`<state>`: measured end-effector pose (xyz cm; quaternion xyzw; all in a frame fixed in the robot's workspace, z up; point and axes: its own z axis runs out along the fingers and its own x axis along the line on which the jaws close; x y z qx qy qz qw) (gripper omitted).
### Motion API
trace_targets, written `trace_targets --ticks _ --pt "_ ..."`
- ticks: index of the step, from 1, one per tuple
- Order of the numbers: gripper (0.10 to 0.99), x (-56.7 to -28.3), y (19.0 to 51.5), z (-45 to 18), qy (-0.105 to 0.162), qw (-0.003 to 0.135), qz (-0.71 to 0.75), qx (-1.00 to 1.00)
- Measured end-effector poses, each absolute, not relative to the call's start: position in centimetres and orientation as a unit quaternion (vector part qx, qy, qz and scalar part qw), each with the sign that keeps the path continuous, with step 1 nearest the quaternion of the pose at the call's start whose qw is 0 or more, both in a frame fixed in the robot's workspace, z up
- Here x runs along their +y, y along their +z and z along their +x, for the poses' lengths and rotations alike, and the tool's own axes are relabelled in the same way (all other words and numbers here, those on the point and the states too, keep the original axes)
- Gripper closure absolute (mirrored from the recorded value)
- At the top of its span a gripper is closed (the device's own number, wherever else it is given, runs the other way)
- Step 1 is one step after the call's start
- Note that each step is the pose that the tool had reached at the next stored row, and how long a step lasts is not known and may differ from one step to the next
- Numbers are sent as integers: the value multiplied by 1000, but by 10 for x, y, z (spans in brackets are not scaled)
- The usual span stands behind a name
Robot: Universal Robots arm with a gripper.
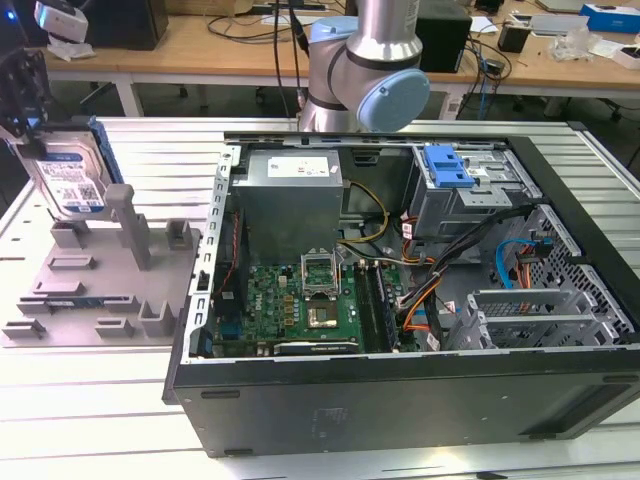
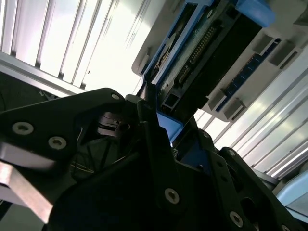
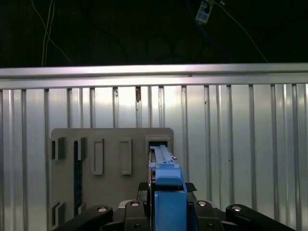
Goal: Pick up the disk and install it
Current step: 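Pick up the disk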
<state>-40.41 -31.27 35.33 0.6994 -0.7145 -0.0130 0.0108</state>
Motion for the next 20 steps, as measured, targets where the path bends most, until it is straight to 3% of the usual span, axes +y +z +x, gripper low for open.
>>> trace_targets --ticks 20 --pt "718 -313 444 -400 -13 11 699 -715"
